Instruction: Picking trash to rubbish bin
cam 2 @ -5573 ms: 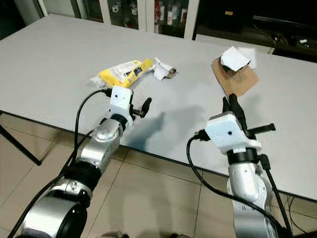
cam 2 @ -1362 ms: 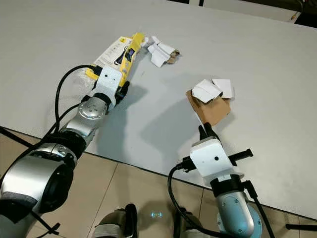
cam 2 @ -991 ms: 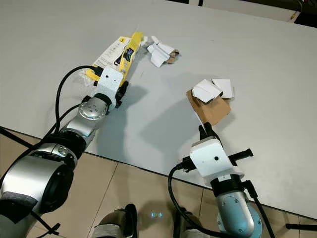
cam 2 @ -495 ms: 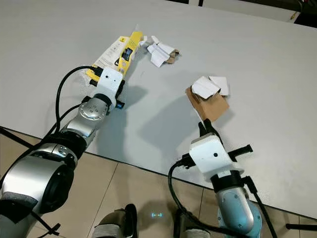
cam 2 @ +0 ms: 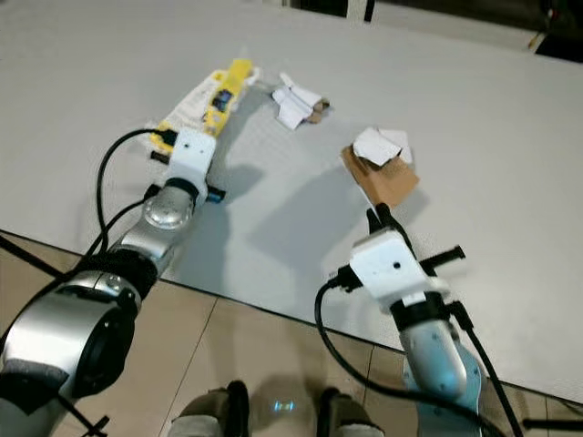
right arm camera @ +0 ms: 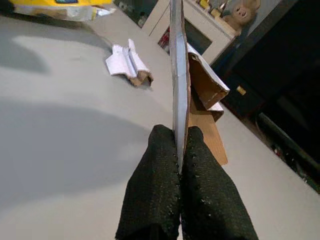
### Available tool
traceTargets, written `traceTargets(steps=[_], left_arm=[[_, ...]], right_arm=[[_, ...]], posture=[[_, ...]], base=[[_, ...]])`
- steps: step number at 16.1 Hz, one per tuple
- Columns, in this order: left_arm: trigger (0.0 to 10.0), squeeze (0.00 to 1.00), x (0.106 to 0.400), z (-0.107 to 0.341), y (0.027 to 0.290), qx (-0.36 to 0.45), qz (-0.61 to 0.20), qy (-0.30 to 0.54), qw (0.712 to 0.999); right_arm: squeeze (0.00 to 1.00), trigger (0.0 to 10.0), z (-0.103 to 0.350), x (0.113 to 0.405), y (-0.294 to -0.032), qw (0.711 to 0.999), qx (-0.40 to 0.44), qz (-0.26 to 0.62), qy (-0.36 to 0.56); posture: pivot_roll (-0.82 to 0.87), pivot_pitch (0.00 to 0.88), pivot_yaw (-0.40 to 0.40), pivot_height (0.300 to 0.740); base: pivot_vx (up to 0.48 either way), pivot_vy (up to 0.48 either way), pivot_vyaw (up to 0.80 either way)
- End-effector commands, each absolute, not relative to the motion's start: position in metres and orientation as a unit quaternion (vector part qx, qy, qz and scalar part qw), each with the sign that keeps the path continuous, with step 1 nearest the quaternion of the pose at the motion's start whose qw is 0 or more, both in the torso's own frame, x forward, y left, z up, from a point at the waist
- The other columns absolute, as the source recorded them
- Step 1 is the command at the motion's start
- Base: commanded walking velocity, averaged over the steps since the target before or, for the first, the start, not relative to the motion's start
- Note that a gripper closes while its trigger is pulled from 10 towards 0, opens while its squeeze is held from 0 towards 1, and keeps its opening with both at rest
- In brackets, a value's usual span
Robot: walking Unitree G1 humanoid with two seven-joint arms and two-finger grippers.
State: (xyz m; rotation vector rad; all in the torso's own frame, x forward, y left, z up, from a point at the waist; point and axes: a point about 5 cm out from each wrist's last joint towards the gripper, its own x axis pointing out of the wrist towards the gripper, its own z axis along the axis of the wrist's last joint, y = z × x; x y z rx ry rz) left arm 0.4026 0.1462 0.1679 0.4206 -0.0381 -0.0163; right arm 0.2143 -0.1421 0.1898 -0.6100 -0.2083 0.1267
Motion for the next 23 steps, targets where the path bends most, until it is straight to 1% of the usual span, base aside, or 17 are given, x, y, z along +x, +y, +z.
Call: traceTargets(steps=[1,5,8,9,12,13,17,18,19,21,23], left_arm=[[0.0,0.00,0.400,0.163,0.154,0.208,0.017,-0.022,0.978],[0.0,0.00,0.398,0.177,0.156,0.204,0.046,-0.091,0.974],[0.0,0.00,0.395,0.186,0.147,0.186,0.054,-0.146,0.970],[0.0,0.00,0.394,0.186,0.146,0.183,0.054,-0.151,0.970],[0.0,0.00,0.389,0.191,0.134,0.139,0.034,-0.181,0.973],[0.0,0.00,0.388,0.190,0.127,0.080,0.021,-0.171,0.982],[0.0,0.00,0.387,0.175,0.120,-0.019,0.008,-0.119,0.993],[0.0,0.00,0.389,0.169,0.115,-0.091,-0.005,-0.081,0.992],[0.0,0.00,0.389,0.170,0.111,-0.133,-0.023,-0.074,0.988],[0.0,0.00,0.388,0.175,0.106,-0.144,-0.042,-0.084,0.985],[0.0,0.00,0.388,0.180,0.104,-0.119,-0.053,-0.099,0.987]], right_arm=[[0.00,10.0,0.188,0.216,-0.144,0.945,-0.303,0.066,-0.104],[0.00,10.0,0.189,0.226,-0.144,0.941,-0.309,0.074,-0.118],[0.00,10.0,0.190,0.232,-0.145,0.937,-0.314,0.080,-0.127],[0.00,10.0,0.190,0.233,-0.145,0.937,-0.314,0.081,-0.128],[0.00,10.0,0.189,0.236,-0.143,0.935,-0.316,0.088,-0.133],[0.00,10.0,0.188,0.237,-0.143,0.935,-0.316,0.091,-0.134],[0.00,10.0,0.187,0.239,-0.142,0.930,-0.325,0.101,-0.138],[0.00,10.0,0.187,0.240,-0.143,0.929,-0.328,0.102,-0.138],[0.00,10.0,0.187,0.240,-0.144,0.929,-0.329,0.101,-0.138],[0.00,10.0,0.187,0.241,-0.144,0.929,-0.329,0.100,-0.139],[0.00,10.0,0.186,0.241,-0.143,0.928,-0.330,0.099,-0.139]], posture=[[0.01,0.128,-0.015,0.740],[0.05,0.089,-0.028,0.740],[0.08,0.073,-0.039,0.740],[0.08,0.072,-0.040,0.740],[0.09,0.069,-0.052,0.740],[0.10,0.067,-0.058,0.740],[0.10,0.061,-0.065,0.740],[0.10,0.058,-0.065,0.740],[0.10,0.054,-0.066,0.740],[0.10,0.054,-0.066,0.740],[0.10,0.049,-0.059,0.740]], base=[[0.000,0.000,0.00],[0.000,0.000,0.00],[0.000,0.000,0.00],[0.000,0.000,0.00],[0.000,0.000,0.00],[0.000,0.000,0.00],[0.000,0.000,0.00],[0.000,0.000,0.00],[0.000,0.000,0.00],[0.000,0.000,0.00],[0.000,0.000,0.00]])
